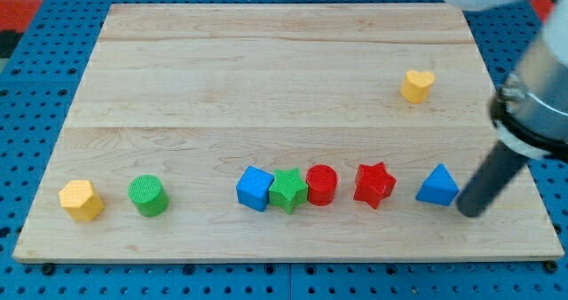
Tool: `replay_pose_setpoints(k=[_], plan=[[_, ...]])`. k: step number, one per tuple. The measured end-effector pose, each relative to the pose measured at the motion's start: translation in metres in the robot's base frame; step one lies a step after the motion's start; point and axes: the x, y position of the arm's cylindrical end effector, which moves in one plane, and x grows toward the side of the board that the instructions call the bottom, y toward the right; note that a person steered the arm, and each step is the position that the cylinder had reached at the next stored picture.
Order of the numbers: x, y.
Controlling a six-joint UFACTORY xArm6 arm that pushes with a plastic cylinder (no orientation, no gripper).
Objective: Push the red star closer to the yellow heart
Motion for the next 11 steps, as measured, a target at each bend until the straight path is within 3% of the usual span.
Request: replay_pose_setpoints(k=[1,2,3,4,5,9,11], plan=[[-0.039,-0.024],[-0.03,-0.055],[0.014,-0.042],[0.042,-0.066],[0.014,-0.138],[-0.098,-0.087],[-0.12,-0.06]])
